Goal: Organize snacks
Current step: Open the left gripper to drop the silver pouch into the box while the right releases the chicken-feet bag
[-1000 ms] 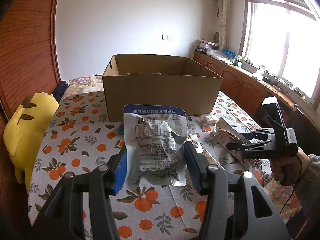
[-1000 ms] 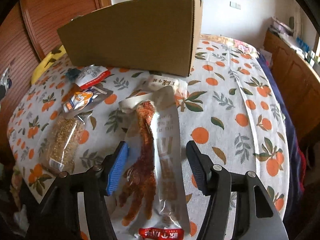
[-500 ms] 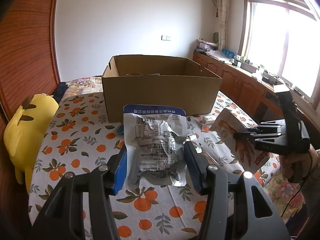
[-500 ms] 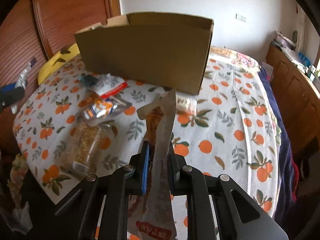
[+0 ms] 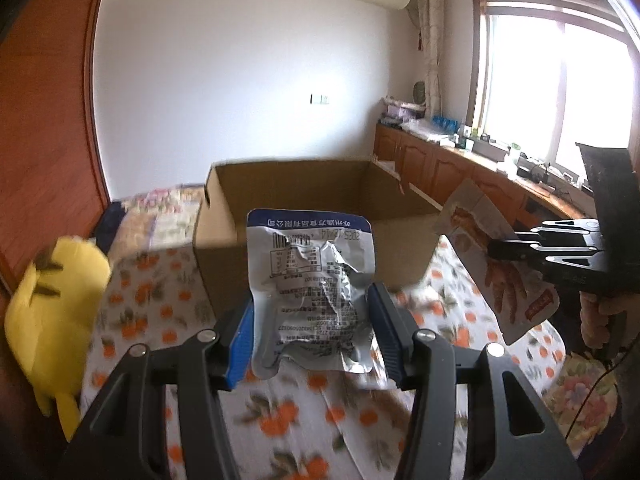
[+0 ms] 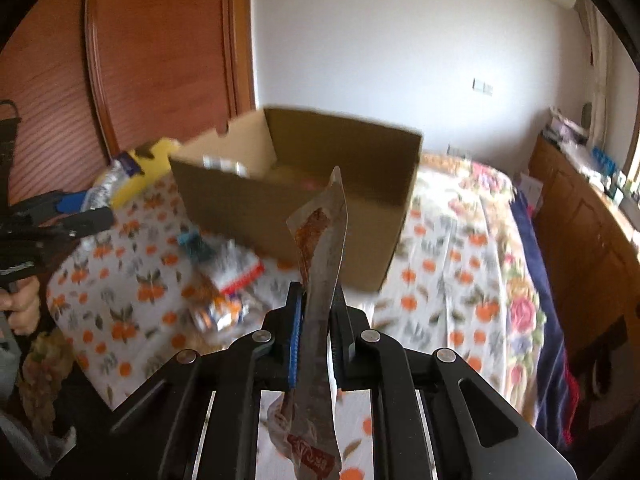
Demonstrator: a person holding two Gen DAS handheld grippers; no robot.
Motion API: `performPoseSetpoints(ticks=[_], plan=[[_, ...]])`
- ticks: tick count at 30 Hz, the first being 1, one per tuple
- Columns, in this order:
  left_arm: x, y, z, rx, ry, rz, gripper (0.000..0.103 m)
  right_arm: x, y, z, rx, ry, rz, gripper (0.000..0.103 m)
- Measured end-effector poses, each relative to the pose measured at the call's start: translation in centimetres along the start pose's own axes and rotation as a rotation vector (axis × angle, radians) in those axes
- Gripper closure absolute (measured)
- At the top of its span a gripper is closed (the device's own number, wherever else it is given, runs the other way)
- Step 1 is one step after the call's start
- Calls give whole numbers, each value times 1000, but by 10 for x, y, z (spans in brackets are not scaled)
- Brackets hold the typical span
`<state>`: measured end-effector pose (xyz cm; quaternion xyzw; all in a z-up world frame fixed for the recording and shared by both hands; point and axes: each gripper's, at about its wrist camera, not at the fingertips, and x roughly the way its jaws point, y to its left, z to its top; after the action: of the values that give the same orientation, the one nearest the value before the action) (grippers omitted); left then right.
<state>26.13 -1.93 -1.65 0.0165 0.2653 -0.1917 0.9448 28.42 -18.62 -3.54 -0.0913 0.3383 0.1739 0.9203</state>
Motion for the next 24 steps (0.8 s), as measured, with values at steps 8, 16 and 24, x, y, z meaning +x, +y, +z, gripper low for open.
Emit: performPoseSetpoints(ticks=[8,16,24], plan=[[48,16,48,37,-32,5,51,14,-3,59,-38,-85,18,94],[102,41,76,0,-11,-17,51,52,-16,103,-22,-120,55,94],[137,50,66,-47,71,-35,50,96,-38,116,59,-95,90,93]])
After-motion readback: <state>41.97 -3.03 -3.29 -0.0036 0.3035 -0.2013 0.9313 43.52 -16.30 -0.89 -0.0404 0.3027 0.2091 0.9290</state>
